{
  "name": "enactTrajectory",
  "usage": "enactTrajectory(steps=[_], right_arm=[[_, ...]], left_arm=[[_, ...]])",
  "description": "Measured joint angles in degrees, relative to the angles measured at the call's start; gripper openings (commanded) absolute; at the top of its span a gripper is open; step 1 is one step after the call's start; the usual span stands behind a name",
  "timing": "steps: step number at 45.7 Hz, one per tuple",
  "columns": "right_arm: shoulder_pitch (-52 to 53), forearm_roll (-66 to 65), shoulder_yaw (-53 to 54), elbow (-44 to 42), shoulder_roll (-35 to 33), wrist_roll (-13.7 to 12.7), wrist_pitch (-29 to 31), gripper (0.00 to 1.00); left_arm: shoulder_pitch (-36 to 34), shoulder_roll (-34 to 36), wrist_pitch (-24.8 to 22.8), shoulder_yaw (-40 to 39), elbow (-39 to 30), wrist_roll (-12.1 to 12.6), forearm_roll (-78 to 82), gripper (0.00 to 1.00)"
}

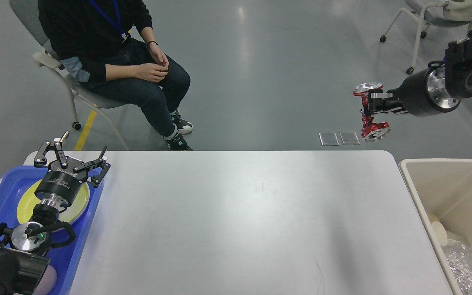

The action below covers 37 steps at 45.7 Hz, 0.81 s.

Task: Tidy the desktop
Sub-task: 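Lift the red can over the white bin and drop it in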

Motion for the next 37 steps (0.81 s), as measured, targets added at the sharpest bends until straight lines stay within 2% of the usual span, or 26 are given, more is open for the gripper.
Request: enactTrajectory(steps=[5,10,18,26,27,31,33,37], right_arm=[[-0.7,0.5,-0.4,-1.0,-0.8,0.0,0.1,0.0],[-5.4,1.0,-0.8,-6.8,-2.2,-0.1,-0.4,0.0],[-21.1,1.9,1.6,-22.4,-5.2,-0.3,-0.7,0.0],[-38.3,3.5,9.0,-35.5,-5.7,-0.5,-0.8,0.0],[-39.8,3.6,10.0,-36.6,-5.8,-0.5,-0.8,0.06],[-45.5,3.8,13.9,-40.5,-5.8,-0.5,-1.4,0.52],[-48.5,3.9,15.9,-42.2,-5.8,-0.5,-2.4,0.71],[-53.8,4.1,19.7,-44.3,-5.8,-0.5,-5.7,0.79]], left_arm=[[0.0,0.0,0.0,0.0,0.0,0.0,0.0,0.97],[0.0,0.0,0.0,0.0,0.0,0.0,0.0,0.97],[0.0,0.0,0.0,0.0,0.0,0.0,0.0,0.97],[0.0,0.0,0.0,0.0,0.0,0.0,0.0,0.96],[0.0,0.0,0.0,0.0,0.0,0.0,0.0,0.97],[0.0,0.0,0.0,0.0,0.0,0.0,0.0,0.97],[0.0,0.0,0.0,0.0,0.0,0.0,0.0,0.97],[0.0,0.0,0.0,0.0,0.0,0.0,0.0,0.97]])
